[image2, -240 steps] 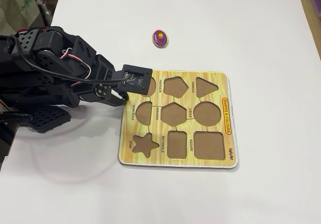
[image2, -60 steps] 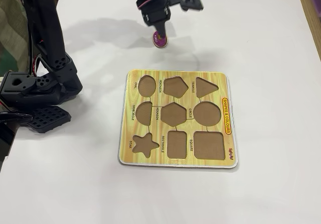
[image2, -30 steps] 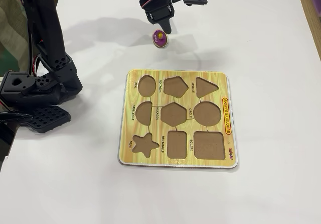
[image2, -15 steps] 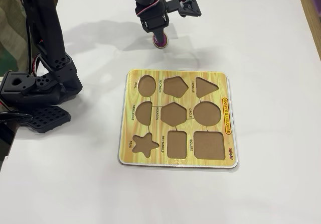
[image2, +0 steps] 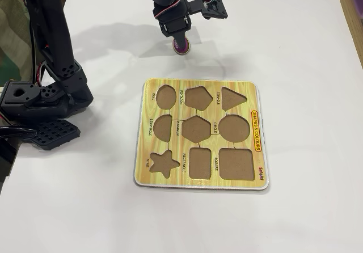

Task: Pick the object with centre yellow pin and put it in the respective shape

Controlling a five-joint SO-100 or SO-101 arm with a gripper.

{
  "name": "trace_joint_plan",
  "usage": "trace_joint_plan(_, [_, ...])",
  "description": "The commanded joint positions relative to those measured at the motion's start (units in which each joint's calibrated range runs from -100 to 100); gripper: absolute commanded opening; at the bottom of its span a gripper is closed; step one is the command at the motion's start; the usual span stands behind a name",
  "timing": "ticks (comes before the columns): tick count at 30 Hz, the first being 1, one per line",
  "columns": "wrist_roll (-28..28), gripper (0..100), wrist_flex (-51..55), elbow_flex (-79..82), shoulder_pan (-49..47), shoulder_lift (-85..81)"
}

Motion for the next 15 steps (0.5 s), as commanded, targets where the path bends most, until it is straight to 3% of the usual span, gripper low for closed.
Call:
trace_joint_plan(1, [0.17,8,-0.66,-0.36,0.78,-1.40])
trace_joint_plan(15, [0.17,5,-0.05,-0.36,0.78,-1.65])
